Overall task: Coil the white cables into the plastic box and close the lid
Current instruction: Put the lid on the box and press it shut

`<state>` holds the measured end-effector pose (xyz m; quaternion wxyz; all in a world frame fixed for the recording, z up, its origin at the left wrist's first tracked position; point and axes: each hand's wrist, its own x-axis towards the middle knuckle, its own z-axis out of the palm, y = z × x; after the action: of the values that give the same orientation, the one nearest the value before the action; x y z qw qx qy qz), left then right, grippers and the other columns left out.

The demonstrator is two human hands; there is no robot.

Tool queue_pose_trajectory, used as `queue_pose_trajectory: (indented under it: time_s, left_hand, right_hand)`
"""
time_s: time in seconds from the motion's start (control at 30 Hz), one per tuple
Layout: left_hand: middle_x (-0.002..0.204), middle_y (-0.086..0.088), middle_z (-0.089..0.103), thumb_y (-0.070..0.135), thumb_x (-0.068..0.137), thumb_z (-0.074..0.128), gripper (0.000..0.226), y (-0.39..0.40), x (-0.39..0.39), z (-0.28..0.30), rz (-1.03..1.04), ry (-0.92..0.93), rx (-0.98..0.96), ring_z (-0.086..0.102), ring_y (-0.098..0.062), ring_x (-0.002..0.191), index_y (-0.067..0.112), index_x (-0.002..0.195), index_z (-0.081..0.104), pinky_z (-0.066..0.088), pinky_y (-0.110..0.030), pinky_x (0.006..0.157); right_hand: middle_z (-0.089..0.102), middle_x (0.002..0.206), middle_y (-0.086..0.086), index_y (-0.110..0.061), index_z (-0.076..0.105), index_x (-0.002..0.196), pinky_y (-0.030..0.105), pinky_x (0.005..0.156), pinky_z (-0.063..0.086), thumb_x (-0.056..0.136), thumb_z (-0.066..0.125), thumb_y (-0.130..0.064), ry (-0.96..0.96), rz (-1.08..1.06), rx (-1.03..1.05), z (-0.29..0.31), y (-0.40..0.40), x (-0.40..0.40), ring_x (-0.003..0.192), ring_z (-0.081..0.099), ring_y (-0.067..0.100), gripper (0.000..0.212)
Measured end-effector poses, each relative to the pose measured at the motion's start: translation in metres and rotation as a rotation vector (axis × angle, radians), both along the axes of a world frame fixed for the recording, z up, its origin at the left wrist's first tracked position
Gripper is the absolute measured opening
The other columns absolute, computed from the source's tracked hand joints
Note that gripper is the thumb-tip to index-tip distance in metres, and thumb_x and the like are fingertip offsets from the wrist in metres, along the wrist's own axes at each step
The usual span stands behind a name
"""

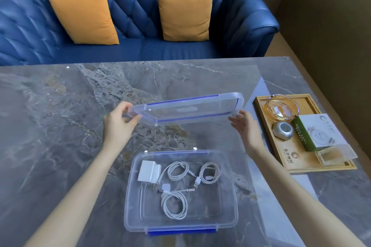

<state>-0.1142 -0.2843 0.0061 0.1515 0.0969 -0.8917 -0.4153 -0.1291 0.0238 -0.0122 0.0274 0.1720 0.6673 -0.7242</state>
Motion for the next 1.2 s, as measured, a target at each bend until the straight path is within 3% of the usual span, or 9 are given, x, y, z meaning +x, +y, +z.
queue_pose_trajectory:
  time_s: [0.1,0.2,0.27,0.37,0.5,0.6,0.77,1.03,1.2]
  left_hand:
    - [0.075,0.011,0.064,0.003,0.079,0.065,0.023,-0.004,0.038,0.0,-0.068,0.059,-0.021,0.062,0.005,0.067,0.023,0.08,0.055,0.043,-0.006,0.062]
    - [0.097,0.025,0.061,-0.01,0.078,0.059,0.05,-0.01,0.076,-0.003,-0.125,0.132,0.0,0.062,0.008,0.088,0.038,0.089,0.058,0.048,-0.007,0.081]
    - [0.113,0.028,0.057,-0.016,0.072,0.062,0.047,-0.011,0.1,-0.009,-0.155,0.19,-0.126,0.058,0.004,0.098,0.02,0.101,0.067,0.044,-0.008,0.092]
    - [0.124,-0.001,0.053,-0.022,0.063,0.065,0.055,-0.005,0.137,-0.022,-0.186,0.165,-0.279,0.046,0.008,0.107,0.002,0.111,0.065,0.032,0.002,0.091]
    - [0.131,0.0,0.042,-0.028,0.056,0.064,0.067,-0.006,0.167,-0.04,-0.289,0.035,-0.312,0.041,0.006,0.114,0.003,0.115,0.062,0.028,0.011,0.083]
    - [0.142,0.007,0.029,-0.018,0.064,0.064,0.071,-0.009,0.183,-0.043,-0.316,-0.128,-0.216,0.045,-0.003,0.12,0.011,0.127,0.053,0.032,0.007,0.081]
    - [0.151,0.005,0.018,0.012,0.066,0.079,0.078,-0.006,0.198,-0.043,-0.384,-0.228,-0.214,0.031,-0.008,0.133,0.022,0.134,0.043,0.027,-0.023,0.107]
    - [0.154,0.007,0.011,0.026,0.066,0.08,0.086,-0.007,0.205,-0.054,-0.405,-0.284,-0.226,0.022,-0.004,0.135,0.026,0.138,0.032,0.021,-0.023,0.111]
    - [0.153,0.009,0.006,0.031,0.071,0.076,0.083,-0.009,0.21,-0.062,-0.417,-0.275,-0.305,0.023,-0.005,0.134,0.023,0.14,0.03,0.025,-0.025,0.108]
  right_hand:
    - [0.057,0.114,0.007,-0.008,0.056,0.115,0.019,0.087,0.042,0.098,0.027,-0.018,-0.059,0.012,-0.181,0.015,0.0,0.01,0.107,0.052,0.019,0.035]
    - [0.053,0.126,0.01,-0.005,0.046,0.13,0.027,0.08,0.045,0.097,0.028,-0.033,-0.138,0.133,-0.349,0.018,-0.002,0.025,0.096,0.058,0.019,0.048]
    - [0.06,0.114,0.005,-0.008,0.052,0.126,0.025,0.076,0.046,0.097,0.03,-0.03,-0.136,0.204,-0.365,0.015,-0.006,0.038,0.085,0.06,0.014,0.043]
    - [0.061,0.123,-0.003,-0.019,0.059,0.121,0.025,0.099,0.043,0.095,0.041,-0.026,-0.085,0.246,-0.11,0.002,-0.012,0.058,0.109,0.057,0.008,0.033]
    - [0.037,0.143,-0.006,-0.017,0.032,0.142,0.028,0.113,0.024,0.093,0.048,-0.014,0.01,0.364,0.279,-0.02,-0.01,0.079,0.133,0.032,0.007,0.052]
    - [0.032,0.151,-0.001,-0.018,0.027,0.144,0.041,0.116,0.025,0.093,0.046,-0.012,0.0,0.427,0.346,-0.031,-0.01,0.089,0.137,0.031,0.015,0.055]
    - [0.029,0.152,-0.001,-0.02,0.024,0.145,0.043,0.116,0.025,0.095,0.043,-0.016,-0.007,0.43,0.39,-0.037,-0.01,0.096,0.139,0.029,0.016,0.054]
    - [0.022,0.155,0.0,-0.021,0.019,0.145,0.043,0.117,0.022,0.096,0.04,-0.019,0.055,0.465,0.529,-0.038,-0.011,0.11,0.142,0.022,0.017,0.053]
    - [0.013,0.157,0.003,-0.014,0.014,0.146,0.025,0.115,0.012,0.097,0.038,-0.021,0.115,0.503,0.657,-0.041,-0.01,0.119,0.144,0.013,0.016,0.055]
